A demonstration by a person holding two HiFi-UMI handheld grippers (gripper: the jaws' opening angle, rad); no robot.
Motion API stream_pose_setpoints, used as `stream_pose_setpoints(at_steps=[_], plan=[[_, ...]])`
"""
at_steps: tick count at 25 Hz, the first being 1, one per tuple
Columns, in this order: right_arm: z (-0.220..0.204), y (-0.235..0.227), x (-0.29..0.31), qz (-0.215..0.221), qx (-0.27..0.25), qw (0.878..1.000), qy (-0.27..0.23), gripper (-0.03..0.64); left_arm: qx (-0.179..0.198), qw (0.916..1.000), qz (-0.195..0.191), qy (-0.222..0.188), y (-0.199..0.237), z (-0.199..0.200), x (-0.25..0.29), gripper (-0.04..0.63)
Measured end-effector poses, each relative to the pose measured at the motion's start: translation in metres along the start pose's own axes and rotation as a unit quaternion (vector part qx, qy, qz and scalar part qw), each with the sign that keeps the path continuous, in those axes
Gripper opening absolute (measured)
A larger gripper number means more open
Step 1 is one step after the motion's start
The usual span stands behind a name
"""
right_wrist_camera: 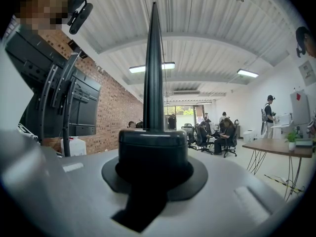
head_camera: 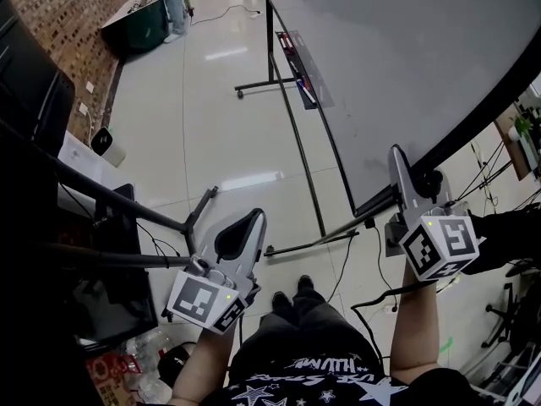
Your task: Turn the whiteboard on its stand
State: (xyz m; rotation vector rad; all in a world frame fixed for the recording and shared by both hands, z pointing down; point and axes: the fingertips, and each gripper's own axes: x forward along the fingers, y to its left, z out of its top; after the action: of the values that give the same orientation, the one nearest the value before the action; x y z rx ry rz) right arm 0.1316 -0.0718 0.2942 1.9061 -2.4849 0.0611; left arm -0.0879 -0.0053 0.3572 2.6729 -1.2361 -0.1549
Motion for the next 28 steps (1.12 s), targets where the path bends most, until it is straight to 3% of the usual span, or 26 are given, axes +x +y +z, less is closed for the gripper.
stream_pose_setpoints(at_steps=[28], plan=[[-0.008,0.019,-0.026,-0.002,-0.001,1.000,0.006,0.112,0.021,0.9992,0.032,-0.009,-0.067,0.001,-0.025,0.005]])
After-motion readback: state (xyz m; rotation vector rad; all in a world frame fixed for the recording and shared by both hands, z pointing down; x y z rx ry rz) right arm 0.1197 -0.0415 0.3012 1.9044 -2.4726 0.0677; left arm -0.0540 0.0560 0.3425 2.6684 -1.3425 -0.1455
